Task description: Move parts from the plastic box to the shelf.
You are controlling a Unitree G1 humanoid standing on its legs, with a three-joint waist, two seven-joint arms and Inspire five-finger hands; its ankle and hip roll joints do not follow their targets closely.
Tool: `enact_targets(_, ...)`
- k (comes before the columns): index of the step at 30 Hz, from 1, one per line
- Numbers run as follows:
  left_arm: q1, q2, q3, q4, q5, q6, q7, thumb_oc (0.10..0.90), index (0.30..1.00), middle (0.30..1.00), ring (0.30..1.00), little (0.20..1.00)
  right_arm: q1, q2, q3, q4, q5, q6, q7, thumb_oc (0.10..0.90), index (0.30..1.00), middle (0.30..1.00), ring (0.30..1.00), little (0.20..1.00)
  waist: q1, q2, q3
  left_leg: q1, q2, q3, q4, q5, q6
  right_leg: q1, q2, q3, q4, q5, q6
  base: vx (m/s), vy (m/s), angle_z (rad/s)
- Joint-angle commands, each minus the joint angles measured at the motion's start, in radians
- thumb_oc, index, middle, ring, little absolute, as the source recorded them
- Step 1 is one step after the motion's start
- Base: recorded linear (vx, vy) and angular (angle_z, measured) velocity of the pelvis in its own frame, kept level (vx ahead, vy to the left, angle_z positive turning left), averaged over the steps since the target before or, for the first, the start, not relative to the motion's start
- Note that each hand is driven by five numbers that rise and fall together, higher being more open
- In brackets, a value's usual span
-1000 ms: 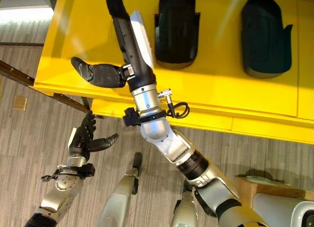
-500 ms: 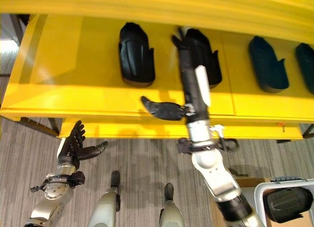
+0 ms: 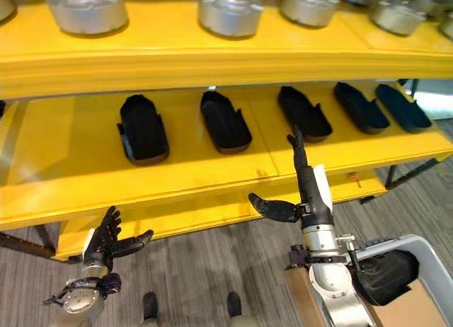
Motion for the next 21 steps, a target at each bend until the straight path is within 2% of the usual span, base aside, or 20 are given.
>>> enact_targets(1, -0.128, 0.019, 0.021, -0.089, 0.04, -0.139, -0.005, 0.9, 1.0, 1.0, 1.0, 1.0, -0.127, -0.02, -0.019, -0.038, 0.043, -0.119, -0.029, 0.9, 1.0, 1.0, 1.0, 1.0, 0.04, -0.021, -0.054, -0.023, -0.094, -0.156, 0.199, -0.018, 0.058, -0.078, 0.077, 0.093, 0.147, -0.074, -0.069, -0.03, -0.101, -0.96)
enact_targets(2, -0.11, 0.018, 0.035, -0.115, 0.04, -0.141, -0.012, 0.9, 1.0, 1.0, 1.0, 1.0, -0.157, -0.023, -0.008, -0.029, 0.06, -0.115, -0.014, 0.9, 1.0, 1.0, 1.0, 1.0, 0.065, -0.034, -0.044, -0.05, -0.202, -0.276, 0.238, -0.086, 0.09, -0.065, 0.084, 0.14, 0.129, -0.062, -0.073, 0.01, -0.099, -1.43)
enact_targets(3, -0.104, 0.017, 0.035, -0.121, 0.039, -0.14, -0.019, 0.9, 1.0, 1.0, 1.0, 1.0, -0.167, -0.022, -0.008, -0.022, 0.077, -0.113, -0.003, 0.9, 1.0, 1.0, 1.0, 1.0, 0.072, -0.037, -0.048, -0.069, -0.255, -0.322, 0.237, -0.115, 0.103, -0.059, 0.086, 0.158, 0.113, -0.053, -0.073, 0.08, -0.062, -1.5)
enact_targets(4, -0.099, 0.021, 0.033, -0.124, 0.046, -0.139, -0.027, 0.9, 1.0, 1.0, 1.0, 1.0, -0.179, -0.013, -0.011, -0.003, 0.087, -0.111, -0.002, 0.9, 1.0, 1.0, 1.0, 1.0, 0.087, -0.028, -0.05, -0.101, -0.355, -0.431, 0.227, -0.123, 0.106, -0.05, 0.105, 0.199, 0.1, -0.046, -0.073, 0.08, -0.001, -0.84)
enact_targets(5, -0.099, 0.021, 0.033, -0.124, 0.046, -0.139, -0.027, 0.9, 1.0, 1.0, 1.0, 1.0, -0.179, -0.013, -0.01, -0.002, 0.088, -0.112, -0.002, 0.9, 1.0, 1.0, 1.0, 1.0, 0.084, -0.029, -0.05, -0.102, -0.357, -0.434, 0.23, -0.124, 0.107, -0.049, 0.103, 0.196, 0.099, -0.047, -0.073, 0.09, 0.03, -0.29)
enact_targets(7, -0.102, 0.024, 0.026, -0.12, 0.057, -0.135, -0.028, 0.9, 1.0, 1.0, 1.0, 1.0, -0.191, 0.009, 0.002, 0.013, 0.11, -0.111, 0.0, 0.9, 1.0, 1.0, 1.0, 1.0, 0.091, -0.011, -0.052, -0.126, -0.44, -0.534, 0.211, -0.092, 0.111, -0.041, 0.135, 0.259, 0.097, -0.041, -0.065, 0.05, 0.071, -0.48)
enact_targets(8, -0.101, 0.024, 0.024, -0.126, 0.057, -0.133, -0.026, 0.9, 1.0, 1.0, 1.0, 1.0, -0.196, 0.02, 0.011, 0.014, 0.129, -0.106, 0.009, 0.9, 1.0, 1.0, 1.0, 1.0, 0.092, -0.008, -0.051, -0.122, -0.455, -0.552, 0.214, -0.098, 0.116, -0.046, 0.147, 0.286, 0.11, -0.04, -0.06, 0.04, 0.103, -0.38)
enact_targets(10, -0.1, 0.023, 0.011, -0.125, 0.05, -0.132, -0.042, 0.9, 1.0, 1.0, 1.0, 1.0, -0.192, 0.057, 0.034, 0.023, 0.193, -0.098, 0.04, 0.9, 1.0, 1.0, 1.0, 1.0, 0.086, -0.011, -0.063, -0.097, -0.435, -0.533, 0.214, -0.117, 0.126, -0.041, 0.165, 0.355, 0.109, -0.033, -0.046, 0.07, 0.143, -0.3)
enact_targets(13, -0.101, 0.02, -0.004, -0.117, 0.049, -0.127, -0.05, 0.9, 1.0, 1.0, 1.0, 1.0, -0.175, 0.081, 0.048, 0.016, 0.24, -0.084, 0.064, 0.9, 1.0, 1.0, 1.0, 1.0, 0.071, -0.012, -0.075, -0.087, -0.423, -0.494, 0.213, -0.13, 0.138, -0.045, 0.163, 0.393, 0.123, -0.036, -0.032, 0.09, 0.149, -0.66)
enact_targets(14, -0.1, 0.02, -0.004, -0.116, 0.049, -0.128, -0.05, 0.9, 1.0, 1.0, 1.0, 1.0, -0.174, 0.081, 0.048, 0.015, 0.24, -0.083, 0.064, 0.9, 1.0, 1.0, 1.0, 1.0, 0.076, -0.013, -0.075, -0.085, -0.421, -0.488, 0.213, -0.132, 0.139, -0.044, 0.164, 0.399, 0.123, -0.036, -0.032, 0.08, 0.102, -0.59)
enact_targets(16, -0.095, 0.024, -0.009, -0.112, 0.043, -0.127, -0.055, 0.9, 1.0, 1.0, 1.0, 1.0, -0.176, 0.083, 0.068, 0.014, 0.227, -0.067, 0.077, 0.9, 1.0, 1.0, 1.0, 1.0, 0.073, -0.013, -0.084, -0.063, -0.409, -0.437, 0.194, -0.142, 0.158, -0.049, 0.171, 0.471, 0.126, -0.019, -0.013, 0.08, 0.175, -0.79)
enact_targets(21, -0.093, 0.034, -0.009, -0.121, 0.035, -0.133, -0.048, 0.9, 1.0, 1.0, 1.0, 1.0, -0.189, 0.088, 0.103, 0.029, 0.217, -0.057, 0.084, 0.9, 1.0, 1.0, 1.0, 1.0, 0.072, -0.01, -0.083, -0.049, -0.403, -0.359, 0.195, -0.17, 0.183, -0.058, 0.172, 0.541, 0.13, -0.001, 0.013, 0.04, 0.115, -0.9)
